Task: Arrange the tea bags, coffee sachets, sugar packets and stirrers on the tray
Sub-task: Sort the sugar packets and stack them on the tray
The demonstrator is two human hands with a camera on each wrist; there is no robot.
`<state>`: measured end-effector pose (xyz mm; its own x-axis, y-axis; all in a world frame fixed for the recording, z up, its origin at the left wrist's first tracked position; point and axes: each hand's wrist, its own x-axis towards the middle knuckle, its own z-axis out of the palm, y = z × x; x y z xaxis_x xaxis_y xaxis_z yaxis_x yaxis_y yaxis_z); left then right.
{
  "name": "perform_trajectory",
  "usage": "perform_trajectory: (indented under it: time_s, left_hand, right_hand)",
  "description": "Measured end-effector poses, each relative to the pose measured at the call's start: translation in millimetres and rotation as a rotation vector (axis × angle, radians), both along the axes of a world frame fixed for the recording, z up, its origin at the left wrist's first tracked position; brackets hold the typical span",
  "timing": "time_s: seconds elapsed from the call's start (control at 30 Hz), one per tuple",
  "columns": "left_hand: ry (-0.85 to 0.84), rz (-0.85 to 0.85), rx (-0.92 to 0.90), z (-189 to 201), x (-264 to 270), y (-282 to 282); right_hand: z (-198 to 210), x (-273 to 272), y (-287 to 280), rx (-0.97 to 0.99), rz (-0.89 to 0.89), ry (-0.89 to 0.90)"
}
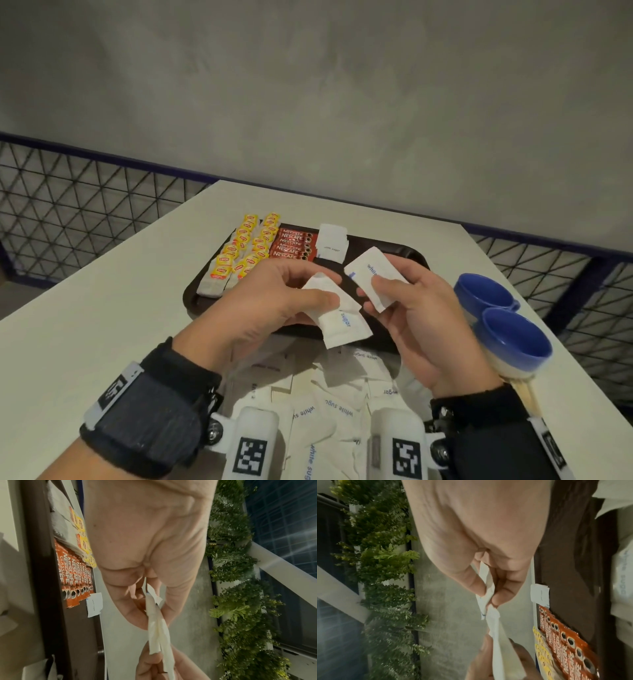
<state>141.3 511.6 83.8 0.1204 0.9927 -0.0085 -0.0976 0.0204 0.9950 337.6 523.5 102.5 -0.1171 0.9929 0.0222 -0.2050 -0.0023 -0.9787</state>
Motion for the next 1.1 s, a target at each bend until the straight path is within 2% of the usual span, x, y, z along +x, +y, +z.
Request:
perform_trajectory:
  time_s: [0.13, 0.23, 0.33, 0.43, 0.53, 0.6, 0.87, 1.1]
  left_hand:
    - [-0.011, 0.041, -0.016, -3.4, 2.3, 2.2]
    - [-0.029, 0.100, -0.008, -6.1, 3.7, 3.9]
    - [-0.030, 0.159, 0.019, -6.8, 5.8, 4.1]
    - [0.023, 0.228, 0.102, -8.8, 6.3, 5.4]
    - [0.105, 0.272, 0.239, -10.4, 6.8, 4.8]
    - [0.093, 0.280, 0.277, -9.4, 7.5, 3.9]
    - [-0.030, 0.108, 0.071, -2.4, 8.7, 0.4]
    - [-0.057, 0.130, -0.014, -1.1, 8.1, 0.8]
  right_hand:
    - [-1.7, 6.0, 2.9, -0.008, -0.095, 0.124]
    - [-1.5, 9.0, 1.2, -0.003, 0.000, 0.139]
    - [-2.2, 4.6, -1.7, 0.044, 0.101, 0.000]
    - [-6.3, -1.0, -1.8, 0.084, 0.121, -0.161]
    - [-9.2, -5.9, -2.9, 0.105, 0.142, -0.227]
    - [-10.9, -7.2, -3.9, 0.139, 0.098, -0.248]
    - [-15.8, -7.8, -0.4, 0.261, -0.137, -0.231]
    - [-13.2, -10.0, -1.9, 0.238, -0.082, -0.147]
